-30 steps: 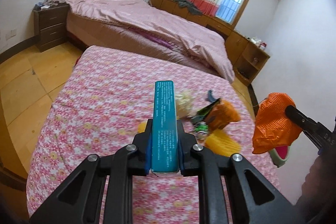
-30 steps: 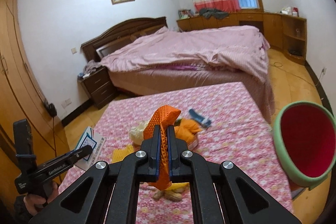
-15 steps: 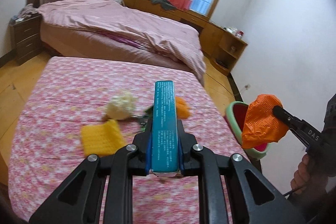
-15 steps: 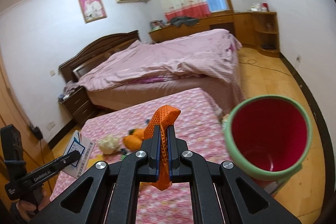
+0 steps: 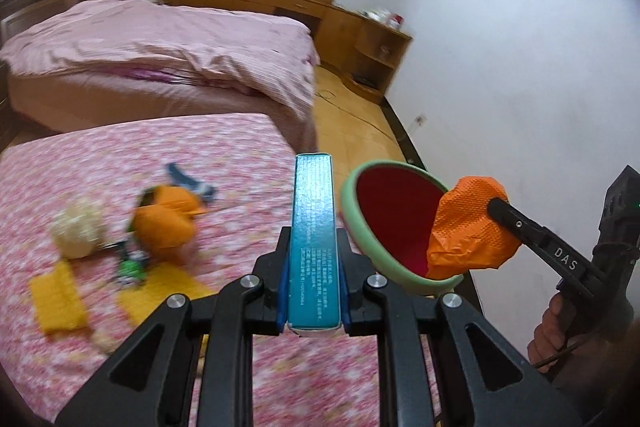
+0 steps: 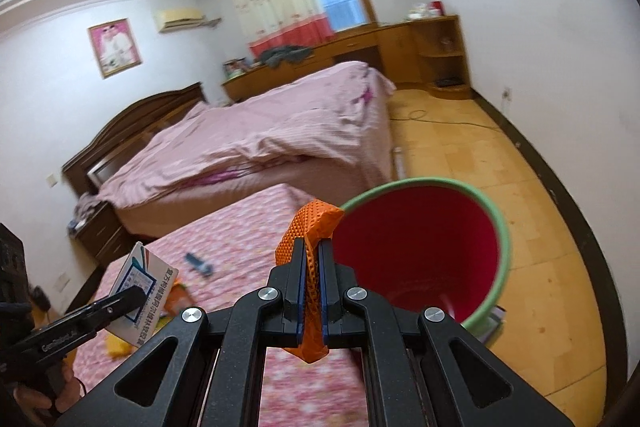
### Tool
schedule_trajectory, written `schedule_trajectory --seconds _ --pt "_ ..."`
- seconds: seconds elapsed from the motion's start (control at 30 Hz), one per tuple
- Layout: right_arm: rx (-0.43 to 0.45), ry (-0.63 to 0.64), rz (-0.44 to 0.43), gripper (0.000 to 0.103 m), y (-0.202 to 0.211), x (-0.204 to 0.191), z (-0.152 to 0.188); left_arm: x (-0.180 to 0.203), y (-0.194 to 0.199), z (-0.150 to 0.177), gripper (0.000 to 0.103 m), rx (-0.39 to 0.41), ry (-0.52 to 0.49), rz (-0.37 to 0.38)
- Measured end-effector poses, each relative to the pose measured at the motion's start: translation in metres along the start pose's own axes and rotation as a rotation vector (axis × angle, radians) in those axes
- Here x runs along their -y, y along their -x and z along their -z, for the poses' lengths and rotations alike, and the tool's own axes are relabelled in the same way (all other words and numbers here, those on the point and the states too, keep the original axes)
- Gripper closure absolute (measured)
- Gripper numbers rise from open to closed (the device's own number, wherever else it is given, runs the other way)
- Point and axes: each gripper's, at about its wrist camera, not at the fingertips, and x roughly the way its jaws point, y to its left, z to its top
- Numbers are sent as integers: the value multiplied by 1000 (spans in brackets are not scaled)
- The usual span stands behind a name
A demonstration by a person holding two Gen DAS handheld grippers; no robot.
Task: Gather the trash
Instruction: 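Carry the box and orange net to the red bucket and release both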
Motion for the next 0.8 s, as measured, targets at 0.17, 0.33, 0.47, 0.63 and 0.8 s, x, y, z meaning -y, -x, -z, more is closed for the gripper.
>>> schedule_trajectory --seconds 0.17,0.33,0.47,0.63,0.8 --pt "-7 -58 50 98 -6 37 1 35 -33 -4 85 -38 -55 42" --pt "-28 -104 88 98 -20 65 2 60 -70 -4 85 -76 -98 76" --pt "-54 -125 110 97 -32 80 6 76 -99 -4 85 -105 -126 87" --pt "-82 -144 119 96 -44 92 10 79 -128 -4 85 -143 -134 90" --pt "-98 -152 120 94 -49 97 12 82 -144 -3 85 -160 -152 96"
